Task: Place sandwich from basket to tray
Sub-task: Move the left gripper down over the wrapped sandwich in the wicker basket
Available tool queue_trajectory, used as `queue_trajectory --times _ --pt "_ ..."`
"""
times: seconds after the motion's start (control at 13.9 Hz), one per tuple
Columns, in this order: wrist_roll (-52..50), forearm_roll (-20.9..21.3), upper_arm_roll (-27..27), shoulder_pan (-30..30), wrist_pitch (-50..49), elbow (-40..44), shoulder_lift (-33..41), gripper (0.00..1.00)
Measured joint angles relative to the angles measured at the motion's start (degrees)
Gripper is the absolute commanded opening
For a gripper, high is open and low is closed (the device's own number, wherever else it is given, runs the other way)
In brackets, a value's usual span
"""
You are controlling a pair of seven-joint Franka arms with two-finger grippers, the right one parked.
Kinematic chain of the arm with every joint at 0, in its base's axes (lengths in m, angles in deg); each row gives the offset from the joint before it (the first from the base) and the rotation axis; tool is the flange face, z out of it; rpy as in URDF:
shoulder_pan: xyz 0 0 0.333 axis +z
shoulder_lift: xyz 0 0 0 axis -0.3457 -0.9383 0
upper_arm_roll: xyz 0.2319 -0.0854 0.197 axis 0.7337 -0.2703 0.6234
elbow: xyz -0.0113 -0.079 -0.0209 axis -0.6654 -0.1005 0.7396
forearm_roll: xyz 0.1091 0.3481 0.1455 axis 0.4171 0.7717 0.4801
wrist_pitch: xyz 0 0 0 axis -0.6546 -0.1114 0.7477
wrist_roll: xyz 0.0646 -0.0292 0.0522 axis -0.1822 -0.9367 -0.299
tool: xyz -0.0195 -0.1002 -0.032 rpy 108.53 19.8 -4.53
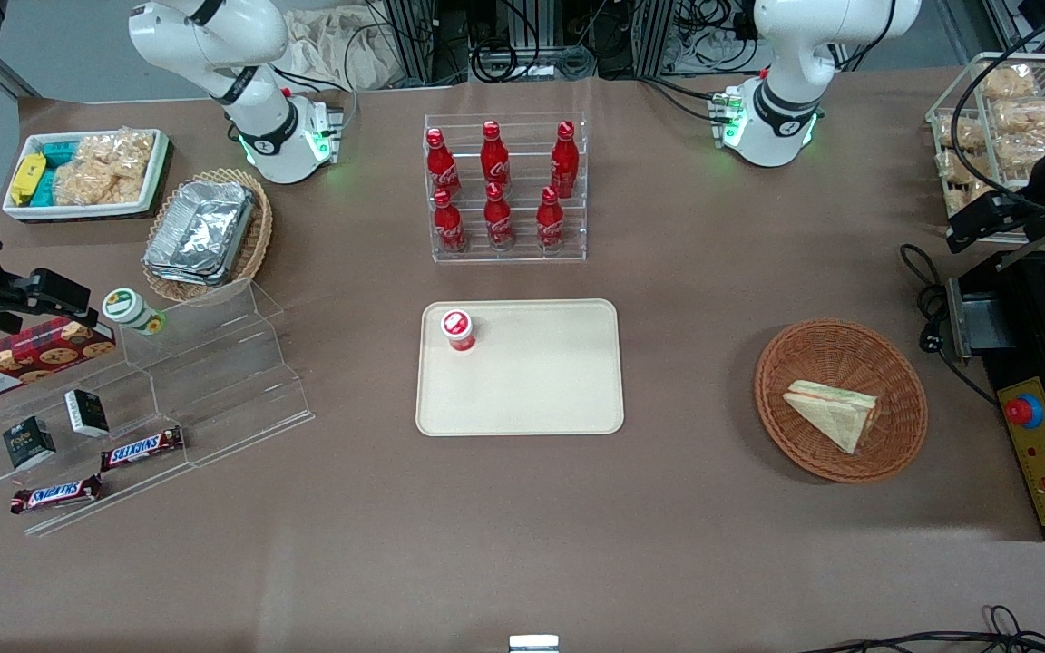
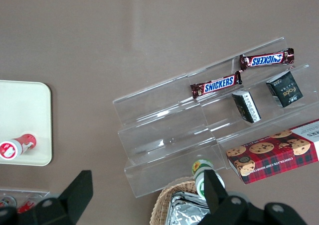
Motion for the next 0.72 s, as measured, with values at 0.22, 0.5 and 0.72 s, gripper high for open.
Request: queue_trajectory --times 0.22,0.5,0.72 --pt "0.0 0.0 0.0 -0.2 -0.9 2.0 -0.9 1.00" --pt "-0.9 0.0 0.1 0.0 -1.2 2.2 -2.5 1.00" --pt "-1.4 0.0 0.8 0.1 -1.2 2.2 -5.6 1.00"
